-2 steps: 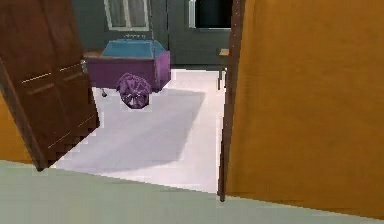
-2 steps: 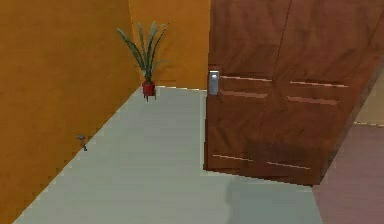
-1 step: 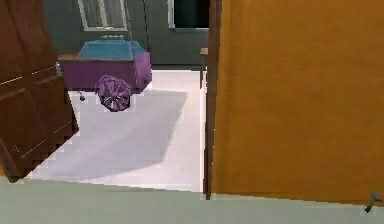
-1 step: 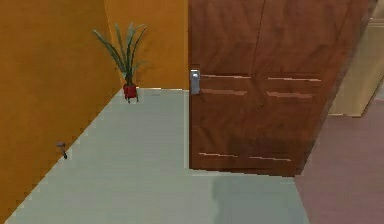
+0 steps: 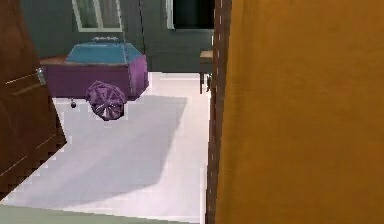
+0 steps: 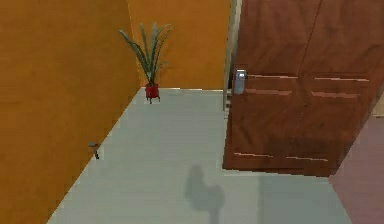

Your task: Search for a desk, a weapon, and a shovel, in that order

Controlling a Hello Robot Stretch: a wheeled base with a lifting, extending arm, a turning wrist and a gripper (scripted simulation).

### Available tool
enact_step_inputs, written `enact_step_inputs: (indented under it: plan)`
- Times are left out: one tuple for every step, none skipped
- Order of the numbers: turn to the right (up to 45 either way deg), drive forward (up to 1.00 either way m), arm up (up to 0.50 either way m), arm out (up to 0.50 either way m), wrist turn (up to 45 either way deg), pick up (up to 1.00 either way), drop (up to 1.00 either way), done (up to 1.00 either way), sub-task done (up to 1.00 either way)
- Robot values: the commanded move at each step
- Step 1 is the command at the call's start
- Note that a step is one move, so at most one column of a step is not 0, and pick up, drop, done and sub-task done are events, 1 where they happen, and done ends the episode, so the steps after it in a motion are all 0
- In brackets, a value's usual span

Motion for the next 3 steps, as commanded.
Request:
enact_step_inputs:
  plan:
    - [-24.0,0.0,0.0,0.0,0.0,0.0,0.0,0.0,0.0]
    - [0.0,1.0,0.0,0.0,0.0,0.0,0.0,0.0,0.0]
    - [24.0,0.0,0.0,0.0,0.0,0.0,0.0,0.0,0.0]
